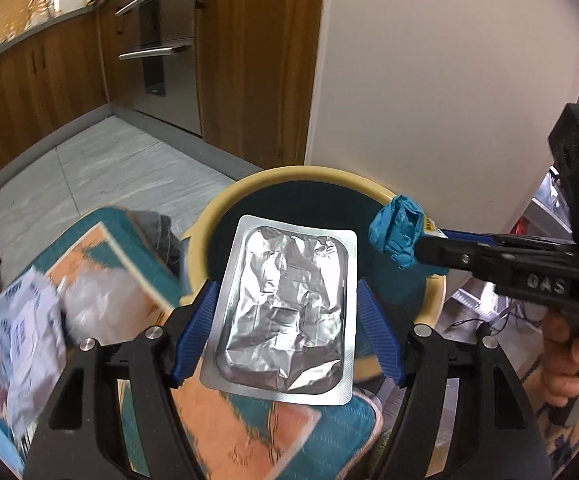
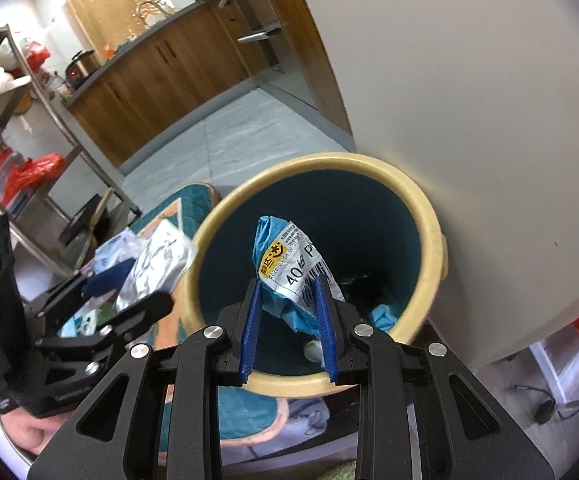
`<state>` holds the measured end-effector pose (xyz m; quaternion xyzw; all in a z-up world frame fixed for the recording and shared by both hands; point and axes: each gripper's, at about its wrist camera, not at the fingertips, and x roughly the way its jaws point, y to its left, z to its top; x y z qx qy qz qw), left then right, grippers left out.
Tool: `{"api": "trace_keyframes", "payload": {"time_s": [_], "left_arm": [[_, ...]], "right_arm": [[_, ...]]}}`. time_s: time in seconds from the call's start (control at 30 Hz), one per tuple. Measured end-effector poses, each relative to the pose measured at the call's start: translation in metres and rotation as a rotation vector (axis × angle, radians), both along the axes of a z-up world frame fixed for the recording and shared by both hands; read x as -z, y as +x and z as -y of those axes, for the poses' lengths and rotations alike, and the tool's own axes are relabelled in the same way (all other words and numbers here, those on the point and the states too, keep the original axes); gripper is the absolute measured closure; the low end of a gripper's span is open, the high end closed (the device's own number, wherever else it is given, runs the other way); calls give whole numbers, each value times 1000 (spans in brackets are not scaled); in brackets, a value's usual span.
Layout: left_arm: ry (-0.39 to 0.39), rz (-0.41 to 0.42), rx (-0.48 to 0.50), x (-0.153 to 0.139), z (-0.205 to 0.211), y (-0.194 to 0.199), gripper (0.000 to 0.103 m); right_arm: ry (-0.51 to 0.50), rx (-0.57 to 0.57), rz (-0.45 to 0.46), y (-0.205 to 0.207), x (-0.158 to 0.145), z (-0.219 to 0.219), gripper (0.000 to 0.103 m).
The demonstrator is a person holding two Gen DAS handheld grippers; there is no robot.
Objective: Collect trash
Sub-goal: 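Open both grippers to drop the wrapper and foil pack into the bin, then move both grippers back over the stool toward the remaining trash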
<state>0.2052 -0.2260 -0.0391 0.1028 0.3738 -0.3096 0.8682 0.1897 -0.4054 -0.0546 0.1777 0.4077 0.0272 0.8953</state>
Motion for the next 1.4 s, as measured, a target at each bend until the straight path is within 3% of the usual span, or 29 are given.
{"api": "trace_keyframes", "payload": {"time_s": [0.23, 0.57, 0.63, 0.77, 0.83, 1.03, 1.27, 1.4], "left_arm": [[44, -22, 34, 17, 23, 15, 33], [85, -52, 40, 38, 21, 22, 33], [85, -49, 39, 37, 18, 20, 32], [85, -43, 49, 34, 12, 17, 31], [85, -35, 46, 33, 8, 14, 26], [89, 0, 38, 24, -6, 2, 22], [61, 38, 4, 6, -31, -19, 10], [40, 38, -21, 0, -48, -29, 9]], "right_arm": [[6, 18, -18, 3, 10, 4, 74], [30, 13, -24, 17, 15, -1, 70], [36, 14, -23, 19, 15, -2, 61], [46, 15, -19, 20, 15, -3, 57], [51, 13, -14, 19, 15, -4, 52], [60, 15, -5, 18, 12, -6, 46], [67, 7, 15, 15, 7, -11, 39], [64, -4, 21, 13, 4, -15, 37]]}}
